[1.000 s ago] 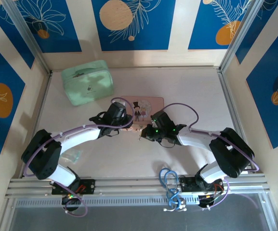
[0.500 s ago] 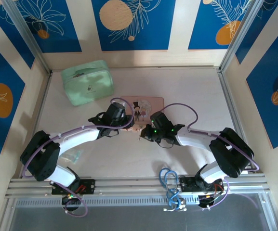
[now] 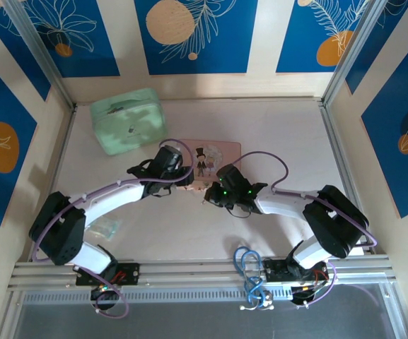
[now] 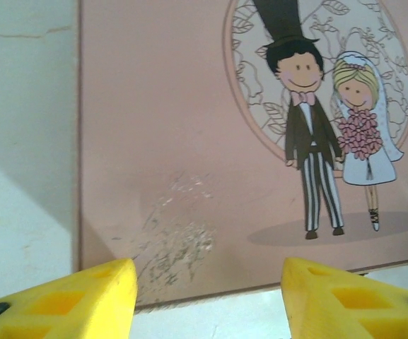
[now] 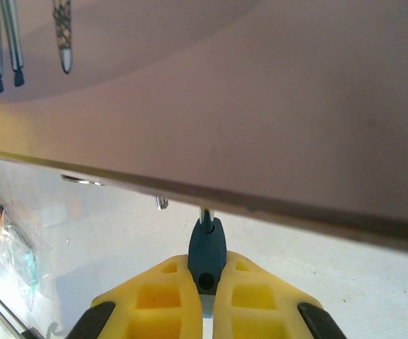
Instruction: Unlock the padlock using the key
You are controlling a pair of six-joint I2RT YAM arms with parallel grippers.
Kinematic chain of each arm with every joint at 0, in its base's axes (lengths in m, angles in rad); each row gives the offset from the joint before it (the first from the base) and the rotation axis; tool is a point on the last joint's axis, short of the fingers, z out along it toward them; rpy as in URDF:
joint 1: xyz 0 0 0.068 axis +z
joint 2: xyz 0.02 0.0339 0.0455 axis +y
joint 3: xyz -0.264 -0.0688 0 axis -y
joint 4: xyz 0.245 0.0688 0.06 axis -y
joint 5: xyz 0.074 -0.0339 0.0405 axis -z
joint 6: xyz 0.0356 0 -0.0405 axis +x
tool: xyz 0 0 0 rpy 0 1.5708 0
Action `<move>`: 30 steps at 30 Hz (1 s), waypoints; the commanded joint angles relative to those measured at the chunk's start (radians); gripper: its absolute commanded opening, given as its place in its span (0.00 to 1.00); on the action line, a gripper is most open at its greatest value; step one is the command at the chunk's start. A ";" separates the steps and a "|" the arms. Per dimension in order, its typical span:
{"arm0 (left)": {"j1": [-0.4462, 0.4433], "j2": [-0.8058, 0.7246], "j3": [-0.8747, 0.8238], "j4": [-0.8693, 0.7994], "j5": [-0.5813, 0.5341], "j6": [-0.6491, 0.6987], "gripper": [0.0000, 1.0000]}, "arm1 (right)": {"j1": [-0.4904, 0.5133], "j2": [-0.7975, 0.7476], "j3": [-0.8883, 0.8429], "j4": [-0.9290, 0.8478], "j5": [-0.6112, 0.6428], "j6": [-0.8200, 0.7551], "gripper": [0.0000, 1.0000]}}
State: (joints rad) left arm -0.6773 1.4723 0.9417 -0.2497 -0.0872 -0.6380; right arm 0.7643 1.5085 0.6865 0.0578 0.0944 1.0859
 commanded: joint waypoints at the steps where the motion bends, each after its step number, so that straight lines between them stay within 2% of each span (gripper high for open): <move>1: 0.026 -0.031 0.028 -0.075 -0.031 0.049 0.57 | -0.002 0.011 -0.050 -0.071 0.038 0.069 0.00; 8: 0.066 0.029 0.036 -0.062 -0.003 0.074 0.53 | -0.017 0.006 -0.063 -0.069 0.043 0.075 0.00; 11: 0.071 0.042 0.018 -0.037 0.025 0.060 0.52 | -0.049 0.003 -0.055 -0.084 -0.003 0.042 0.00; 19: 0.070 0.037 -0.068 0.034 0.107 0.007 0.49 | -0.089 -0.031 -0.045 -0.128 -0.016 -0.008 0.00; 24: 0.069 0.004 -0.141 0.078 0.154 -0.031 0.48 | -0.106 -0.010 -0.027 -0.117 -0.101 -0.050 0.00; 28: 0.070 -0.018 -0.133 0.067 0.141 -0.033 0.49 | -0.089 -0.003 -0.016 -0.149 -0.120 -0.052 0.00; 30: 0.073 -0.012 -0.100 0.048 0.127 -0.028 0.50 | -0.076 -0.027 -0.030 -0.155 -0.084 -0.031 0.00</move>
State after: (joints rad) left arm -0.6106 1.4631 0.8288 -0.1146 0.0231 -0.6655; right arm 0.6807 1.4799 0.6765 0.0135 0.0196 1.0134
